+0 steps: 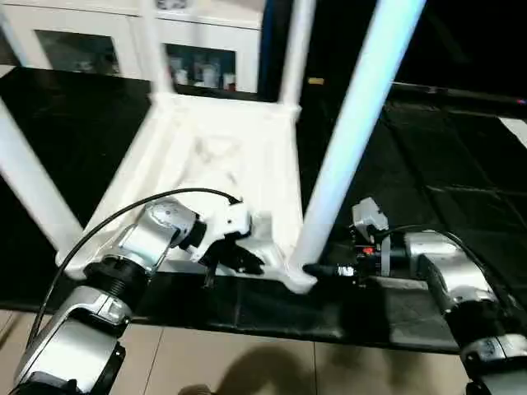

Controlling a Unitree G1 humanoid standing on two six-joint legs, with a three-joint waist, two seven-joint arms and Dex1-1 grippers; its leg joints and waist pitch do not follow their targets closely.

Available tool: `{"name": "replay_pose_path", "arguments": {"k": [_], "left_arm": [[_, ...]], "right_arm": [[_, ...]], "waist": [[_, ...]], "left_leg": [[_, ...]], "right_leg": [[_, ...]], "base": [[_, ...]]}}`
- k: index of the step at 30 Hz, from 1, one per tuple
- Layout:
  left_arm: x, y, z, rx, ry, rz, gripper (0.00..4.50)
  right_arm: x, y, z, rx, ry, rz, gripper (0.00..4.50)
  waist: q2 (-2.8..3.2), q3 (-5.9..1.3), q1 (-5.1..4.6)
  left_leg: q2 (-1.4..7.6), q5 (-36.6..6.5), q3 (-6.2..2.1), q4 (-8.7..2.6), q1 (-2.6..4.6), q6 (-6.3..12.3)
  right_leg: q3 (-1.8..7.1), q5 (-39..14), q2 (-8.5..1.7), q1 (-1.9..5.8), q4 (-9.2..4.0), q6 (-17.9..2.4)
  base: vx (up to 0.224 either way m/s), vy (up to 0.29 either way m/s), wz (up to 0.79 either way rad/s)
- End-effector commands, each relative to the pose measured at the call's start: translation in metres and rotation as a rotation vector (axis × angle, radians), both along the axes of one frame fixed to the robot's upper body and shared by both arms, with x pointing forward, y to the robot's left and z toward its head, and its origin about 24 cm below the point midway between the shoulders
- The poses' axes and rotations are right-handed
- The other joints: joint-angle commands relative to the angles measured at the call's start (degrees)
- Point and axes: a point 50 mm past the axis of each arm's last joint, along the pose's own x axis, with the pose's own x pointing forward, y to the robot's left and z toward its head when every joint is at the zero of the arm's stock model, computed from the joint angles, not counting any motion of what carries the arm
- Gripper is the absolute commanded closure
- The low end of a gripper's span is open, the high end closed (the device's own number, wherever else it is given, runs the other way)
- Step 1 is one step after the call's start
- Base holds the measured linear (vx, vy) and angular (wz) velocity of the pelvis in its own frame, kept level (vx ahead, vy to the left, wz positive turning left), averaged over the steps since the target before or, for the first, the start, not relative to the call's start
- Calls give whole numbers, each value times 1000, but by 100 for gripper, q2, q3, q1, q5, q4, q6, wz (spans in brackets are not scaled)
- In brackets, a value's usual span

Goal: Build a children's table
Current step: Rotate leg to tighten

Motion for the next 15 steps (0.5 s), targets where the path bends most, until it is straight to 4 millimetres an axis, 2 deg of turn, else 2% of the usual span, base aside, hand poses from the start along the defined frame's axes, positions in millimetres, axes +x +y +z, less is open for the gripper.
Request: {"name": "replay_pose_path", "arguments": {"k": [1,3,4,6,9,11,15], "left_arm": [[-4,-12,3,20,-4,-100,450],[-4,-12,3,20,-4,-104,450],[-4,-12,3,21,-5,-106,450],[-5,-11,3,23,-4,-110,450],[-5,-10,2,25,-4,-112,450],[-5,-10,2,27,-2,-113,450],[-5,-10,2,28,-2,-109,450]], "right_arm": [[3,-2,1,-17,0,16,95],[3,-2,1,-19,4,26,101],[4,-1,1,-19,5,31,108],[4,0,2,-13,9,42,135],[5,1,4,0,17,58,144],[4,2,4,9,25,76,172],[4,3,3,18,33,89,182]], "waist": [[9,-364,-33],[8,-369,-36],[-15,-372,-39],[-14,-372,-39],[-9,-376,-35],[-12,-381,-34],[-13,-382,-34]], "left_leg": [[404,-914,-154,-356,97,280],[396,-852,-160,-355,70,285],[394,-826,-157,-351,65,296],[395,-794,-163,-354,64,300],[394,-761,-161,-348,62,331],[395,-729,-158,-344,64,343],[394,-708,-158,-343,58,356]], "right_leg": [[435,-1621,-677,254,-435,-900],[433,-1568,-675,274,-420,-902],[432,-1556,-674,280,-417,-883],[429,-1560,-673,280,-410,-876],[429,-1566,-671,280,-409,-846],[429,-1468,-664,276,-394,-878],[427,-1452,-669,279,-391,-893]], "base": [[0,0,0],[0,0,0],[0,0,0],[0,0,0],[0,0,0],[0,0,0],[0,0,0]]}}
